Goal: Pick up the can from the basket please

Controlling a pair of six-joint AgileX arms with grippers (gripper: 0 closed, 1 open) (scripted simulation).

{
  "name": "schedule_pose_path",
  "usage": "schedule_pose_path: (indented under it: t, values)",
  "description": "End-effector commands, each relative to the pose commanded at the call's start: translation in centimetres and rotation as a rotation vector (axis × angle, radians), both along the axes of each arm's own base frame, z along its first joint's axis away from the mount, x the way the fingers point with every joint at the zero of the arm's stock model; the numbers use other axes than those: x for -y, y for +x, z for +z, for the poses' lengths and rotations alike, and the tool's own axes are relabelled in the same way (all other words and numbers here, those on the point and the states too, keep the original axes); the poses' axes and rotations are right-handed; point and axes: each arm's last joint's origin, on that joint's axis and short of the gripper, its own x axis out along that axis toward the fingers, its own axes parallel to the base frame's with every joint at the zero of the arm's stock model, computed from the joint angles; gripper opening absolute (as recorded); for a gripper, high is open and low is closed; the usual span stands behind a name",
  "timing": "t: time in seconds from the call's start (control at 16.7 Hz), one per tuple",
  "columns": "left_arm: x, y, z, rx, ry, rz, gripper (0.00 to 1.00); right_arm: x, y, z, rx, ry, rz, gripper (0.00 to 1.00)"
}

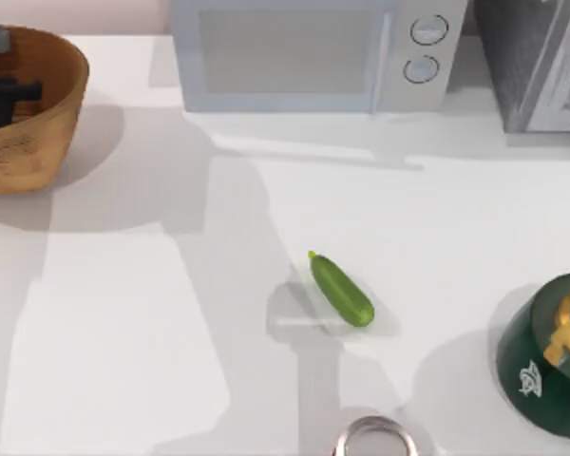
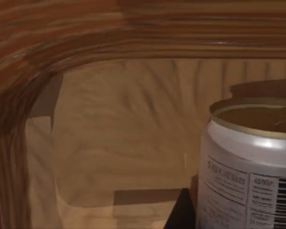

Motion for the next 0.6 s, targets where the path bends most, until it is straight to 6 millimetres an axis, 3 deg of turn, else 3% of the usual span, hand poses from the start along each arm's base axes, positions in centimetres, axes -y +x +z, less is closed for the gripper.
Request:
schedule_pose_path:
  t: [0.3,0.48,0.6]
  values:
    - [1.0,-2.1,3.9,0.116,0.003,-0.011,0.00,0.0,0.0,0.0,0.000,0.000,0.000,1.00]
    - [1.7,-5.5,8.7,0.258,0.021,-0.004,0.00,0.0,0.0,0.0,0.000,0.000,0.000,1.00]
    - [2.1,-9.1,12.1,0.377,0.041,0.015,0.00,0.0,0.0,0.0,0.000,0.000,0.000,1.00]
